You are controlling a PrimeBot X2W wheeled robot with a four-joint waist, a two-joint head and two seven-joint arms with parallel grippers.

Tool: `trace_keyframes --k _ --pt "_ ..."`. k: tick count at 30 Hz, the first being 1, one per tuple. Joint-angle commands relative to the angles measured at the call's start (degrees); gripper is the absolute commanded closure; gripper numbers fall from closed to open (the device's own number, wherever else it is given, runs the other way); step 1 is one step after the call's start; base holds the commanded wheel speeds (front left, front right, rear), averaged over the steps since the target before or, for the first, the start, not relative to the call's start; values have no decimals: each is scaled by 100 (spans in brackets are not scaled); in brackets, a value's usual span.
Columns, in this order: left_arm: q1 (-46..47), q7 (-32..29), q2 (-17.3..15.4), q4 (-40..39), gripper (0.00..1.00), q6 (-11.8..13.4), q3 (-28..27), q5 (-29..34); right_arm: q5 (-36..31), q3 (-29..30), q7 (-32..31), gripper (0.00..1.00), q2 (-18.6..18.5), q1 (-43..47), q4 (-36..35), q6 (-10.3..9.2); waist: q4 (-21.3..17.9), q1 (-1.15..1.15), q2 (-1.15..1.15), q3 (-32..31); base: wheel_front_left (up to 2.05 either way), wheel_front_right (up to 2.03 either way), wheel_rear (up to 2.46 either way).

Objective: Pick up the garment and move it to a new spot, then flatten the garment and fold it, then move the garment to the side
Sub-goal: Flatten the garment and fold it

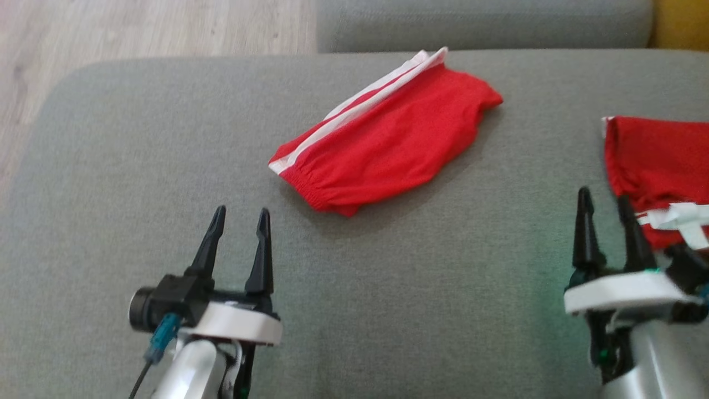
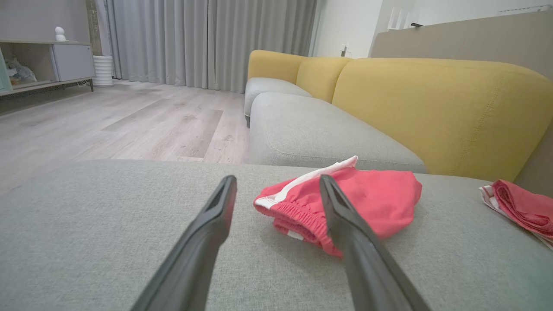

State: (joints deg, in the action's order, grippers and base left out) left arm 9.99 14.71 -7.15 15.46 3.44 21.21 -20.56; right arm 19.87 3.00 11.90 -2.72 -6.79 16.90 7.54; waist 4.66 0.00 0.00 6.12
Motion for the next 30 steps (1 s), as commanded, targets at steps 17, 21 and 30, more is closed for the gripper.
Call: trace_keyframes --k 17,21,30 --pt "1094 29 364 -112 0 -356 -25 351 -763 780 -2323 0 -320 -2949 552 -5 1018 0 0 1403 0 0 0" --pt "1211 29 405 -104 0 -384 65 324 -879 969 -2685 0 -581 -3562 1283 -5 1285 0 0 1580 0 0 0" --pt "1405 29 425 -164 0 -311 445 90 -1346 567 -3252 0 -1273 -4255 2710 -5 1711 0 0 1842 0 0 0"
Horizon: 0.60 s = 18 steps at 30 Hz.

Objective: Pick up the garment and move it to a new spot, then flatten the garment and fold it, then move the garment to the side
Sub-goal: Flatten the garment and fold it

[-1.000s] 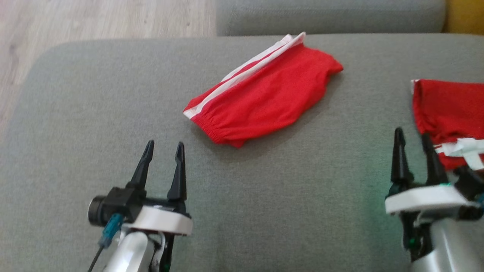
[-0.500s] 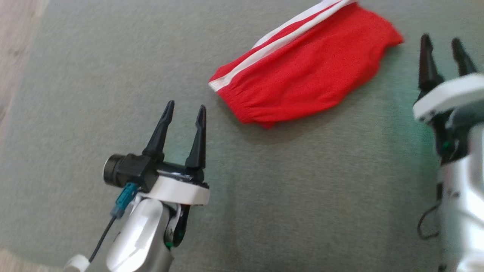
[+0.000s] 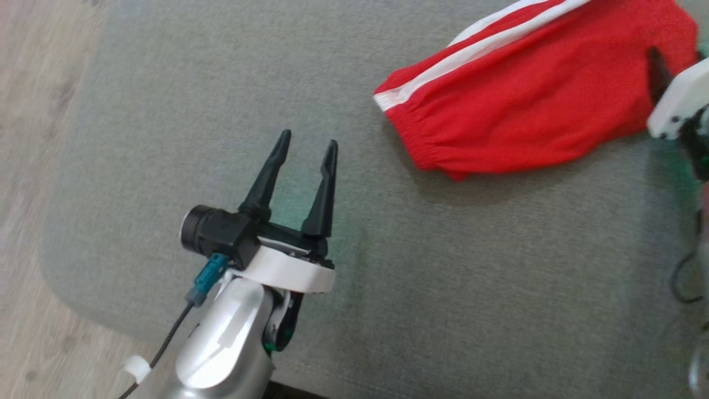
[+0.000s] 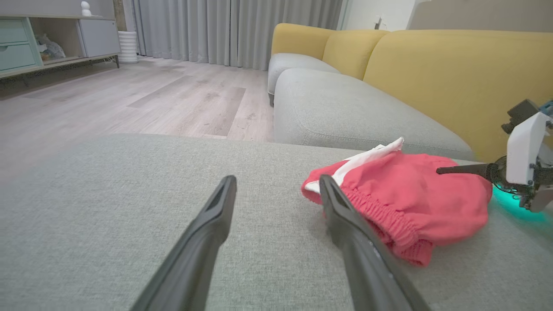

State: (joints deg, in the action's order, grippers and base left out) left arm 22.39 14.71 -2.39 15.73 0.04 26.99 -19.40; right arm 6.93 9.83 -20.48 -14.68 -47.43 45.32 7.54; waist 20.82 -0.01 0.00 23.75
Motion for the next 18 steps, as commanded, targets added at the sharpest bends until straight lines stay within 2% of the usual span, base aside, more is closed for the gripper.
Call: trace_keyframes --k 1,9,10,18 --pt "185 29 -51 -198 0 48 -94 -53 -83 -167 -25 0 -131 -247 -16 -5 128 1 0 100 0 0 0" --pt "299 29 -50 -232 0 161 15 -177 -139 -758 -196 0 -384 -518 594 -5 240 1 0 175 0 0 0" --pt "308 29 -50 -234 0 174 16 -183 -109 -834 -203 100 -414 -545 653 -5 238 1 0 175 0 0 0" --pt "288 29 -49 -251 0 222 -101 -149 513 -1192 342 100 -530 -695 603 -5 -9 1 0 25 0 0 0"
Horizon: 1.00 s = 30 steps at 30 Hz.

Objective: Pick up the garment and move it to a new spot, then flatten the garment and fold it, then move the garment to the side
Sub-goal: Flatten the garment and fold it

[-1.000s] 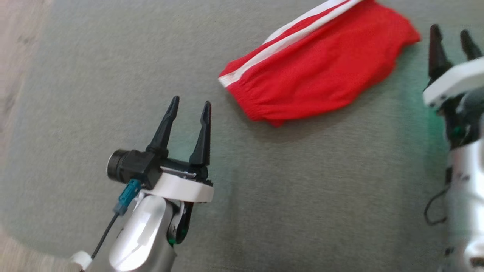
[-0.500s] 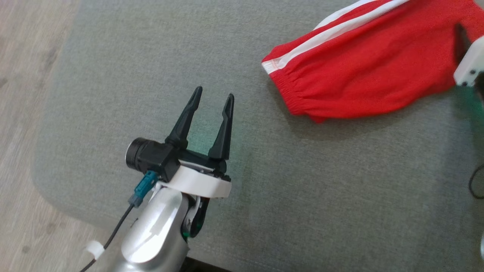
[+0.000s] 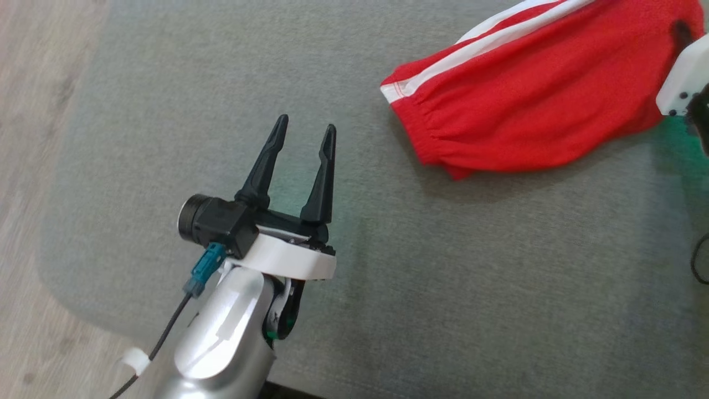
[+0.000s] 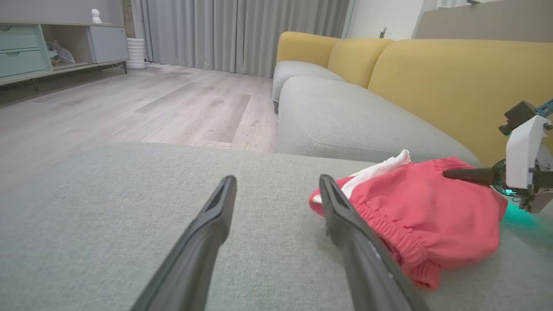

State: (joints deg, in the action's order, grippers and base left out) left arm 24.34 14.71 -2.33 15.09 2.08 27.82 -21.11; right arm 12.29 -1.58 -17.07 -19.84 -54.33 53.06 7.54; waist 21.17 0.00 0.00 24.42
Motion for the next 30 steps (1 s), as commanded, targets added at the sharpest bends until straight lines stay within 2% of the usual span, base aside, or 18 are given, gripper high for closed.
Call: trace_keyframes --k 1,5,8,12,14,22,30 --pt "82 29 -55 -190 0 13 -203 33 74 -85 103 100 -28 25 -242 -5 -98 0 0 -82 0 0 0" --pt "11 29 -55 -172 0 -12 -310 114 513 -42 425 100 -74 336 -569 -5 -368 0 0 -299 0 0 0" --pt "-66 29 -55 -140 0 -46 -396 201 787 210 602 100 -39 733 -847 -5 -601 0 0 -511 0 0 0" --pt "-189 29 -55 -104 0 -96 -474 282 909 761 716 100 96 1368 -1261 -5 -866 0 0 -752 0 0 0" --pt "-263 29 -55 -69 0 -125 -500 339 810 1287 770 100 260 1854 -1606 -5 -991 0 0 -896 0 0 0" --pt "-431 29 -55 -6 0 -208 -585 475 444 2176 710 100 860 2617 -2468 -5 -1103 0 0 -1042 0 0 0" --pt "-476 29 -54 81 0 -292 -688 579 228 2350 796 100 1223 2662 -2836 -5 -1033 0 0 -1088 0 0 0"
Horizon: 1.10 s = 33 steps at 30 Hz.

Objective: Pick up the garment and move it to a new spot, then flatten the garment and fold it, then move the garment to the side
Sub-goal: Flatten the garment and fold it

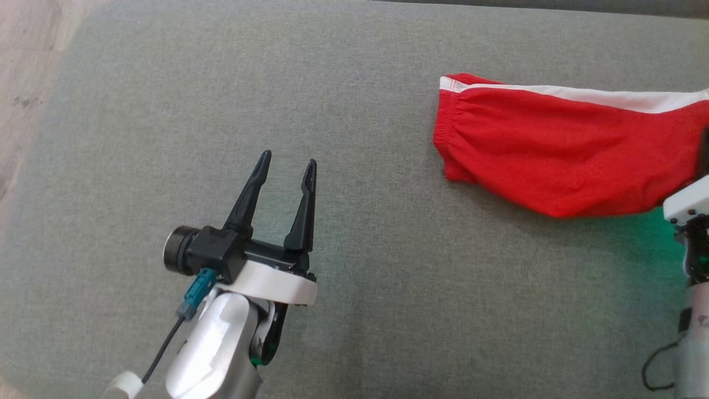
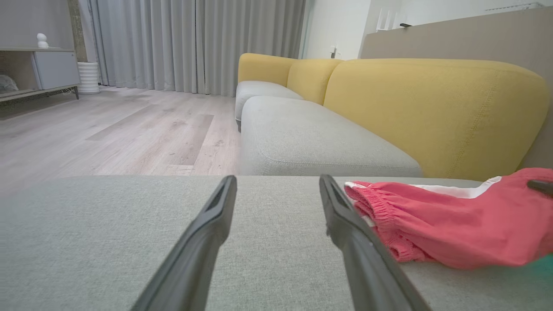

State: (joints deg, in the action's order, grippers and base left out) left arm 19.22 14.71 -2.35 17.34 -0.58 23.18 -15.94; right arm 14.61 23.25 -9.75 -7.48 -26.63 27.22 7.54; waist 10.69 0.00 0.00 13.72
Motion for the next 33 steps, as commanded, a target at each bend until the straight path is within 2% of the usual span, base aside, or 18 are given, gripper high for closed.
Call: trace_keyframes --k 1,7,17,27,33 --pt "29 29 -53 -136 0 -29 -231 66 3 -168 94 100 5 -115 -278 -5 24 0 0 -35 0 0 0" --pt "-25 29 -53 -76 0 -48 -247 85 134 -510 269 100 125 -205 -368 -5 61 0 0 -174 0 0 0" --pt "-62 29 -53 -262 0 -27 -263 82 532 -1688 559 100 400 -560 -339 -5 324 0 0 -289 0 0 0" --pt "-21 29 -53 -266 0 30 -188 -13 680 -2714 830 100 454 -882 403 -5 810 0 0 -192 0 0 0" --pt "-13 29 -53 -287 0 14 -277 23 734 -3254 972 100 458 -914 919 -5 899 0 0 -133 0 0 0"
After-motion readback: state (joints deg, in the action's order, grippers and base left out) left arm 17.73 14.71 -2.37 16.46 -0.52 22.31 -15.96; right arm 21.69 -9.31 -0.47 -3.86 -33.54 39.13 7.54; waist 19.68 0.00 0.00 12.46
